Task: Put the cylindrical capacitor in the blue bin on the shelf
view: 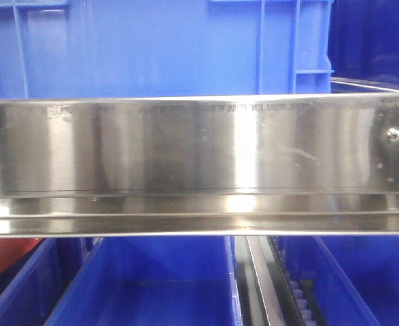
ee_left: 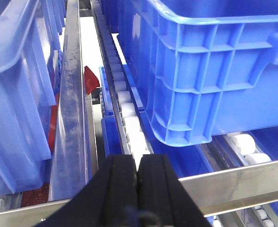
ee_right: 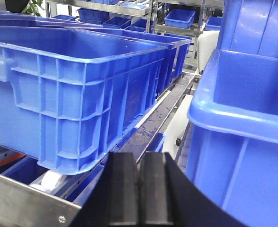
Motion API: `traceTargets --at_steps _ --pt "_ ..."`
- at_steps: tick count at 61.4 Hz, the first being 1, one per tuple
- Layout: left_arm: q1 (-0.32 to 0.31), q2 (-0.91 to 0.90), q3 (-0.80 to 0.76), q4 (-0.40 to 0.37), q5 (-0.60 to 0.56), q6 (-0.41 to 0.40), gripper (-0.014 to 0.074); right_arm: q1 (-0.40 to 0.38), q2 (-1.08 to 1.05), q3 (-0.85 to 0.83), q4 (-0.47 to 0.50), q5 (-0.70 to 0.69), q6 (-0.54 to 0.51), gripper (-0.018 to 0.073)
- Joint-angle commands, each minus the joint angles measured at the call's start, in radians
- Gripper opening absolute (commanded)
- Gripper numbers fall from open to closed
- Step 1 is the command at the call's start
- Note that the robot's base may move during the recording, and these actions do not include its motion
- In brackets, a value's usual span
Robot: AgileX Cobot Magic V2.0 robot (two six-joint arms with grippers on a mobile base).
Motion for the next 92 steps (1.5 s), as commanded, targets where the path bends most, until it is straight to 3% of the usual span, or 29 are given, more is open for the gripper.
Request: traceTargets --at_steps 1,22,27,32,39,48,54,60,71,75,92 --pt "0.003 -0.005 0.001 0.006 -0.014 -0.005 -0.0111 -0.002 -0.005 0.002 -0.013 -0.026 0.002 -0.0150" --pt "0.003 -0.007 0.014 0.003 -0.027 -0.005 -0.0111 -0.002 -0.005 0.002 -0.013 -0.026 0.002 -0.0150" --pt "0.030 -0.023 0.036 -0.024 -0.066 -0.003 -0.0111 -0.002 -0.005 0.002 -0.013 -0.026 0.002 -0.0150" --pt "0.092 -0.060 0.085 -0.062 -0.128 0.010 -0.0111 -0.002 -0.005 0.002 -0.013 -0.026 0.002 -0.0150" --pt "0.214 -0.132 0.204 -0.109 -0.299 0.121 -0.0111 -0.002 -0.005 0.002 -0.013 -0.026 0.002 -0.0150" --pt "0.375 -0.269 0.382 -0.254 -0.467 0.229 -0.0111 -0.002 -0.005 0.002 -0.013 -0.026 0.002 -0.0150" --pt "0.464 -0.350 0.510 -0.294 -0.554 0.255 -0.0111 -0.002 -0.005 0.002 -0.013 -0.026 0.002 -0.0150" --pt "0.502 -0.405 0.621 -0.294 -0.651 0.258 -0.0111 -0.002 -0.005 0.002 -0.013 -0.026 0.002 -0.0150" --pt "0.507 -0.405 0.774 -0.292 -0.865 0.258 -0.0111 -0.002 -0.005 0.002 -0.013 -0.028 0.002 -0.0150" --pt "0.499 -0.405 0.774 -0.290 -0.787 0.258 -0.0111 -0.002 -0.005 0.002 -0.013 -0.028 0.002 -0.0150" --pt "0.453 -0.405 0.774 -0.290 -0.774 0.258 -0.0111 -0.002 -0.005 0.002 -0.013 -0.030 0.002 -0.0150"
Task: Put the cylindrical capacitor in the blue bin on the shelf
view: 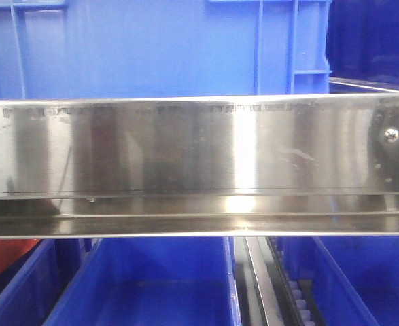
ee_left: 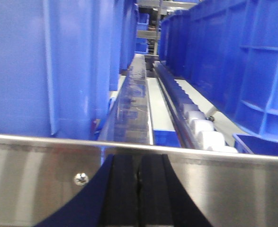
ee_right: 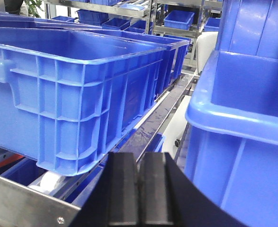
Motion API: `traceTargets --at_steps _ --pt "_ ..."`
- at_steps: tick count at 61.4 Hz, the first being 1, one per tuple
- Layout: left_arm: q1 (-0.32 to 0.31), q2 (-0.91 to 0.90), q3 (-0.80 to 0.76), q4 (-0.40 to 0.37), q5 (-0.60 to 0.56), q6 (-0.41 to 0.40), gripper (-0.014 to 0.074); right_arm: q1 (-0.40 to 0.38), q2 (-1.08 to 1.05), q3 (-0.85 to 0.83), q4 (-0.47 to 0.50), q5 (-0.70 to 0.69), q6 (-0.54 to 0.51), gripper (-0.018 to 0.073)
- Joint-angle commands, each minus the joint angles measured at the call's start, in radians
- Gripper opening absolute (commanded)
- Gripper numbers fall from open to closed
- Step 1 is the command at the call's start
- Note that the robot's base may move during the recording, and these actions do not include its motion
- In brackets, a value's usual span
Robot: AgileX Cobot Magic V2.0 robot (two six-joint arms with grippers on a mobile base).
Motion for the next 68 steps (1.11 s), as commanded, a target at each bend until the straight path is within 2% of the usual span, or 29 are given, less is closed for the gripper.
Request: traceTargets --at_steps 1,68 --pt "-0.013 -0.005 -0.002 -0.004 -0.012 0.002 -0.0111 -0.002 -0.004 0.002 -0.012 -0.027 0.000 -0.0150" --pt "-0.014 -0.005 -0.002 -0.004 -0.014 0.002 -0.0111 -0.009 -0.004 0.009 0.002 -0.045 0.000 -0.0150"
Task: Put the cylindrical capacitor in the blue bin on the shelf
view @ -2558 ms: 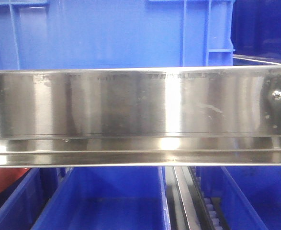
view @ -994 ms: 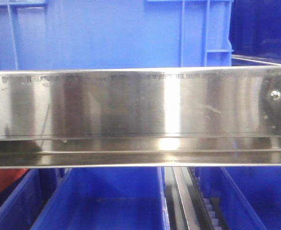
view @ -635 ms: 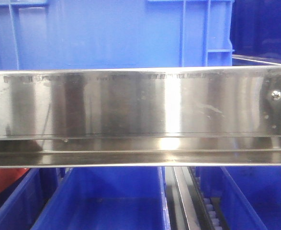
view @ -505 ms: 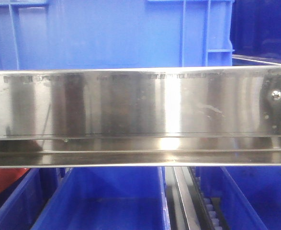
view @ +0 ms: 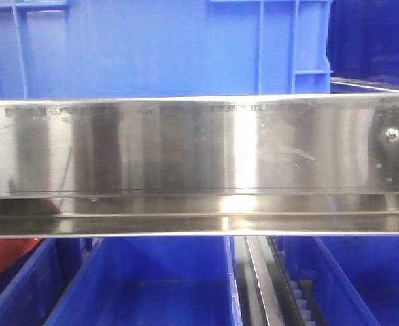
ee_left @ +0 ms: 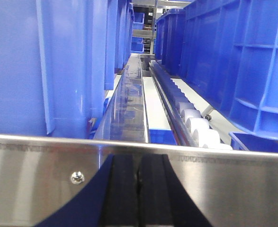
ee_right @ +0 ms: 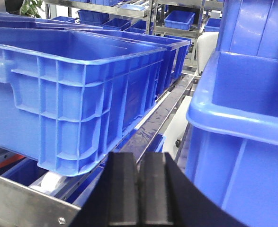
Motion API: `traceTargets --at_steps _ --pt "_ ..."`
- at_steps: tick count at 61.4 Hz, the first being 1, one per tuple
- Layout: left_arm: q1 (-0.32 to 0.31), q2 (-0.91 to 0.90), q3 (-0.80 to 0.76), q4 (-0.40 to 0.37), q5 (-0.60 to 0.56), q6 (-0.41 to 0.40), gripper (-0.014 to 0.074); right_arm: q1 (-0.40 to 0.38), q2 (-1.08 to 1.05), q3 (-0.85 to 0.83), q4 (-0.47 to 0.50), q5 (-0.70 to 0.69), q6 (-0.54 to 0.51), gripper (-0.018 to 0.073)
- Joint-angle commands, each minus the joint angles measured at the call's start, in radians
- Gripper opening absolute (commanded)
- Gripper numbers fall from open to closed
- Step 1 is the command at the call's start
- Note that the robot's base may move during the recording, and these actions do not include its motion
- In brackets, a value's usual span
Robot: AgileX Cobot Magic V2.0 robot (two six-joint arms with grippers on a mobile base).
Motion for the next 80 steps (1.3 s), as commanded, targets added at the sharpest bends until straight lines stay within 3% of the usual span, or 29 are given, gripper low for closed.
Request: traceTargets --at_steps 1,14,27,34,49,58,80 --pt "-0.006 -0.005 -0.002 -0.004 -0.016 -0.001 -0.0111 -0.015 -0.004 0.012 0.002 -0.052 0.000 -0.0150" --pt "-0.006 -0.005 -0.002 -0.004 -0.016 -0.001 -0.0111 -0.174 -0.018 0.120 0.002 -0.249 0.000 -0.0150" --pt "-0.006 -0.005 -0.002 -0.004 -0.016 -0.001 -0.0111 -0.332 -0.113 0.291 0.022 -0.328 0.003 -0.0150" --pt "-0.006 -0.005 -0.002 -0.004 -0.016 -0.001 -0.0111 -0.375 -0.176 0.396 0.022 -0.374 0.035 -0.0150" --pt "-0.006 -0.005 -0.002 -0.004 -0.016 -0.001 -0.0111 -0.385 -0.181 0.585 0.022 -0.553 0.077 -0.0150" --pt "-0.006 -0.005 -0.002 -0.004 -0.016 -0.001 -0.0111 -0.385 -0.181 0.585 0.002 -0.476 0.079 -0.0150" --pt "-0.006 -0.005 -0.002 -0.004 -0.016 -0.001 -0.0111 -0.385 -0.181 0.585 0.001 -0.481 0.079 -0.0150"
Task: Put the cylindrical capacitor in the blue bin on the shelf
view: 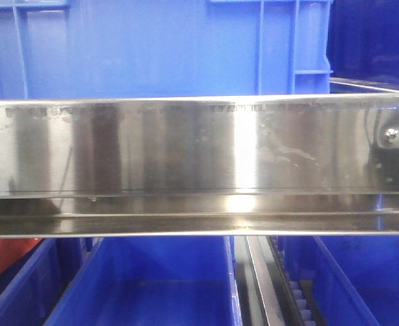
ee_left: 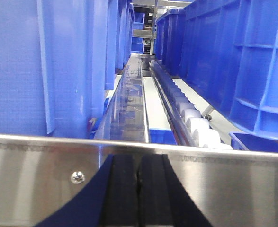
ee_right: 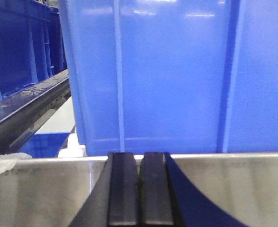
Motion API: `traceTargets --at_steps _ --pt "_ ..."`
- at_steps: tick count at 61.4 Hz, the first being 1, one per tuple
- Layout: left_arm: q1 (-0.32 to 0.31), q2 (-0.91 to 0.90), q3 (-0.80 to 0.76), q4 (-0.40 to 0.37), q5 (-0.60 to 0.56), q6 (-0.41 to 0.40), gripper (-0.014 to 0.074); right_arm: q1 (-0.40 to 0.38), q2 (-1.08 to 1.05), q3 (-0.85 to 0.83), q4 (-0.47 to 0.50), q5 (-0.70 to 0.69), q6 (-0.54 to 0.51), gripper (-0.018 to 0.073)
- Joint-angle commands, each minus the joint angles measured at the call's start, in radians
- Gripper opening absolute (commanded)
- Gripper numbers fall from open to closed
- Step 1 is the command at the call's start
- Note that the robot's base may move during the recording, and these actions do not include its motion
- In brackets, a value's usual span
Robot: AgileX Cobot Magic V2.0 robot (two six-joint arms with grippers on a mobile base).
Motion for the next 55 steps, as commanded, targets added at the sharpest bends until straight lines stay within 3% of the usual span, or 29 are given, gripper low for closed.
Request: traceTargets --at_steps 1,55 --pt "-0.006 -0.005 -0.002 -0.004 -0.016 -0.001 -0.0111 -0.004 -0.003 0.002 -0.007 -0.020 0.003 -0.0150" --pt "-0.006 -0.005 -0.002 -0.004 -0.016 -0.001 -0.0111 -0.004 -0.003 0.002 -0.007 -0.030 0.003 -0.0150"
